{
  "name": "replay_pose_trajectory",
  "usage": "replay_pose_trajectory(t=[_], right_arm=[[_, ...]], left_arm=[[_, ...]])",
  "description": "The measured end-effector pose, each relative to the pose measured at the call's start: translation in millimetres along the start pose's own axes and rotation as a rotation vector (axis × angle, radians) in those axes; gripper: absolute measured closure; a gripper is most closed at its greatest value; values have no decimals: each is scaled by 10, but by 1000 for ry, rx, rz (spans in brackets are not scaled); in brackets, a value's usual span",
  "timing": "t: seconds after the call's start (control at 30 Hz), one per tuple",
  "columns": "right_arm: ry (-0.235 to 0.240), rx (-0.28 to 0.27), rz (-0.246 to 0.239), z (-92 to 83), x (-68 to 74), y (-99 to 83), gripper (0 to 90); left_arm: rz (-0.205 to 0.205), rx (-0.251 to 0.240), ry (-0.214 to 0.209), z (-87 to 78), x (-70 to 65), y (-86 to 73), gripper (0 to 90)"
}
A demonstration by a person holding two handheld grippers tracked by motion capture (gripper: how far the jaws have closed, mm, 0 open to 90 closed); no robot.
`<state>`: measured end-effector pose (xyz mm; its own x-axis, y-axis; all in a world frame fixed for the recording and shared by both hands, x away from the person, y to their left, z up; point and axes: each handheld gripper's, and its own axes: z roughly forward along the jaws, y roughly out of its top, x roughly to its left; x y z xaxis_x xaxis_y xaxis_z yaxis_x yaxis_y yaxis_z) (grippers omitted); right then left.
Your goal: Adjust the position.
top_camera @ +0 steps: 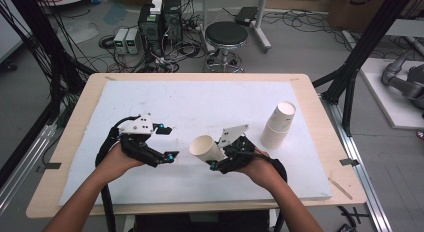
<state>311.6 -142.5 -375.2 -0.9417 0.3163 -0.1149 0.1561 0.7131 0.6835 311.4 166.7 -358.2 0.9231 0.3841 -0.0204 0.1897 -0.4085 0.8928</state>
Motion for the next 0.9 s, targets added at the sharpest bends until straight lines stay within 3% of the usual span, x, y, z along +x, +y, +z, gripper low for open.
replay_pose_trajectory(t=[0.17,0.47,0.77,0.9], right_arm=[[-25,-80,56,-66,-14,-176,380],[-77,-230,138,-161,-20,-468,381],[-122,-307,174,-195,-34,-571,380],[-141,-331,189,-214,-62,-582,379]], left_arm=[[-48,-81,36,-34,22,-143,192],[-88,-187,130,-22,-5,-450,191],[-128,-214,191,2,6,-668,192],[-137,-203,214,19,18,-758,190]])
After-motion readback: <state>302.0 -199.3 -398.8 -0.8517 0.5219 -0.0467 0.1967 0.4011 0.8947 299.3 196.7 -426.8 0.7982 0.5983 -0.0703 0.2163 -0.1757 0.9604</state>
